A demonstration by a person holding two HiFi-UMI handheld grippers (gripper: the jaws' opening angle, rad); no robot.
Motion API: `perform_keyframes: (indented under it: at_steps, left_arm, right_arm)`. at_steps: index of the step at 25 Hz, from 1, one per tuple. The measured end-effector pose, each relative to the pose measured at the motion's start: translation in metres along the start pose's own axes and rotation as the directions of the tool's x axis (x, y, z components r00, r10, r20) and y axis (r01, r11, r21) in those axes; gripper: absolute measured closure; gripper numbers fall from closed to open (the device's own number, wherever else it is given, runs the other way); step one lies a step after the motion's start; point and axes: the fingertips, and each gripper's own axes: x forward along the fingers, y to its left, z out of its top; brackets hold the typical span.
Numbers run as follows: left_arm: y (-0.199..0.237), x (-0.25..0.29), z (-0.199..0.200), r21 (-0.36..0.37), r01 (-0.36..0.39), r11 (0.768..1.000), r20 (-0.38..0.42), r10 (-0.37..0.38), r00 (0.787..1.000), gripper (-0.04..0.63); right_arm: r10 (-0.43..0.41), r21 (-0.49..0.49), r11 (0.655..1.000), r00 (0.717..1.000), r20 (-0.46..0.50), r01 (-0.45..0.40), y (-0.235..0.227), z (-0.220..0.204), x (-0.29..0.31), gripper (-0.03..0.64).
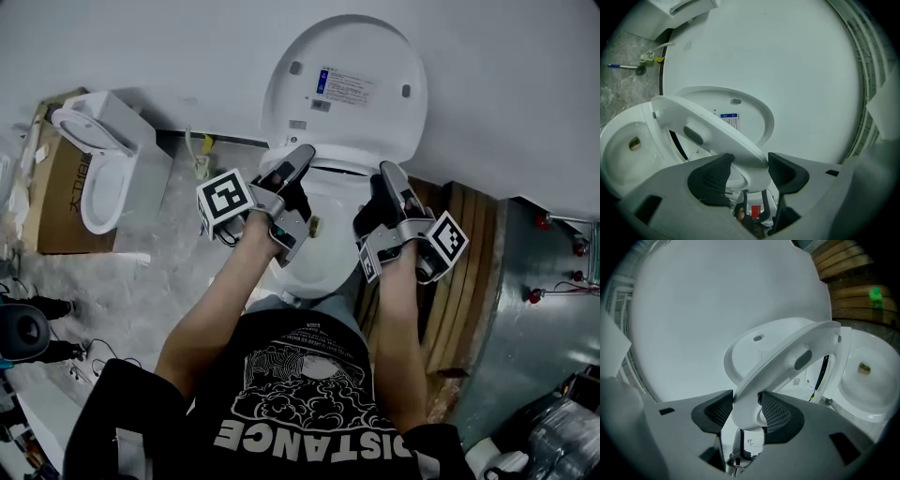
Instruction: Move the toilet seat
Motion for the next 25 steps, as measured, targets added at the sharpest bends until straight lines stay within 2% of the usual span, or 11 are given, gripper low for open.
perform_keyframes:
  at_steps: [7, 15, 20, 25]
  left_arm:
    - [-0.018, 0.049, 0.028, 0.061, 0.001, 0.998, 0.037, -0.003, 0.999, 0.35]
    - [-0.021, 0.072, 0.043, 0.152, -0.017, 0.988, 0.069, 0.007, 0.998, 0.356]
    - [-0.025, 0.086, 0.049, 0.239, -0.049, 0.97, 0.094, 0.027, 0.995, 0.373]
    - [-0.026, 0.108, 0.077, 0.282, -0.091, 0.955, 0.137, 0.054, 0.989, 0.391]
  right_arm:
    - [0.022, 0.013, 1.0, 0.998, -0.05, -0.021, 0.018, 0.033, 0.049, 0.419]
    - [0.063, 0.009, 0.998, 0.994, -0.09, -0.062, 0.023, 0.049, 0.073, 0.429]
    - [0.058, -0.019, 0.998, 0.99, -0.126, -0.061, 0.028, 0.057, 0.087, 0.434]
    - [0.036, -0.046, 0.998, 0.986, -0.165, -0.044, 0.033, 0.067, 0.124, 0.434]
